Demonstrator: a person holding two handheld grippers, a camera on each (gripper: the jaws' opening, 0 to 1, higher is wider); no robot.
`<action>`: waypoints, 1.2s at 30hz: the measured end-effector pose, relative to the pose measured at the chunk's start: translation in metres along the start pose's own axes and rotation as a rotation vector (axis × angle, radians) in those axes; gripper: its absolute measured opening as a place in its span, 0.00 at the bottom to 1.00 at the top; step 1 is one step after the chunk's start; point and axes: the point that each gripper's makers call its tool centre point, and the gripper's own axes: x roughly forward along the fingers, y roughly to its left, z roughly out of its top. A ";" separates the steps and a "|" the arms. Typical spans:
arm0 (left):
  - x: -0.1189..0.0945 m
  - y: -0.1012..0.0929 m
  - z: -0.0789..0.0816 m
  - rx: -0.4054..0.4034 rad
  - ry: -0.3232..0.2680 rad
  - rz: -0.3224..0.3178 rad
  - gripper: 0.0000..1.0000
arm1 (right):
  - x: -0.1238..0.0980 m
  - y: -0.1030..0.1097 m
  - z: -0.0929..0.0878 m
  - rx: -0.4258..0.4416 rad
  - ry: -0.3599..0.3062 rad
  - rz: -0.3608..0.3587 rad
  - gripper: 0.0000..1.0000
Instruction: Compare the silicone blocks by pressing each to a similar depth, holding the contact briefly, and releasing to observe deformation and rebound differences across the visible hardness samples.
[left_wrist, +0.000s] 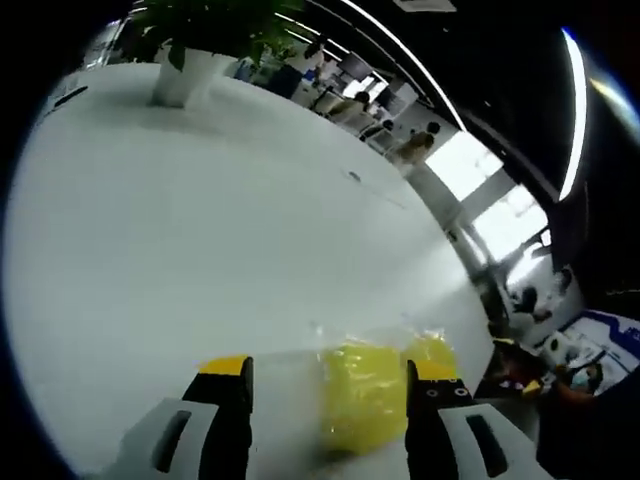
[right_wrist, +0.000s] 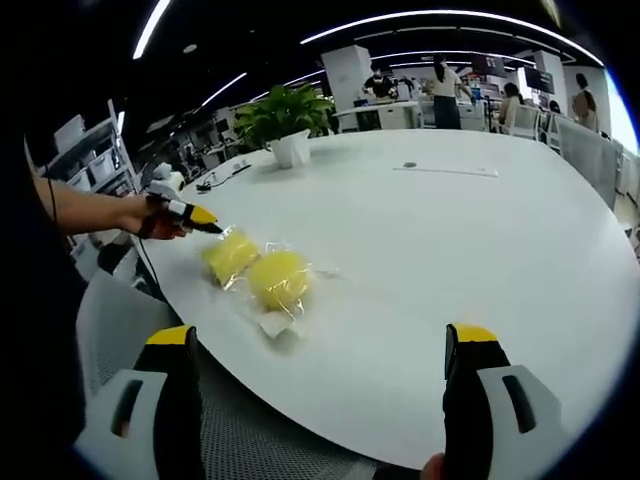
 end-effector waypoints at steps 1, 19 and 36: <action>0.001 -0.001 -0.001 0.000 0.005 -0.003 0.56 | 0.000 0.000 0.000 0.001 0.000 -0.001 0.96; 0.015 0.003 -0.006 -0.204 -0.026 -0.055 0.25 | -0.002 0.001 -0.002 0.004 0.006 0.004 0.96; 0.025 -0.003 -0.007 -0.289 -0.030 -0.077 0.10 | -0.002 0.002 -0.006 0.014 0.010 0.004 0.96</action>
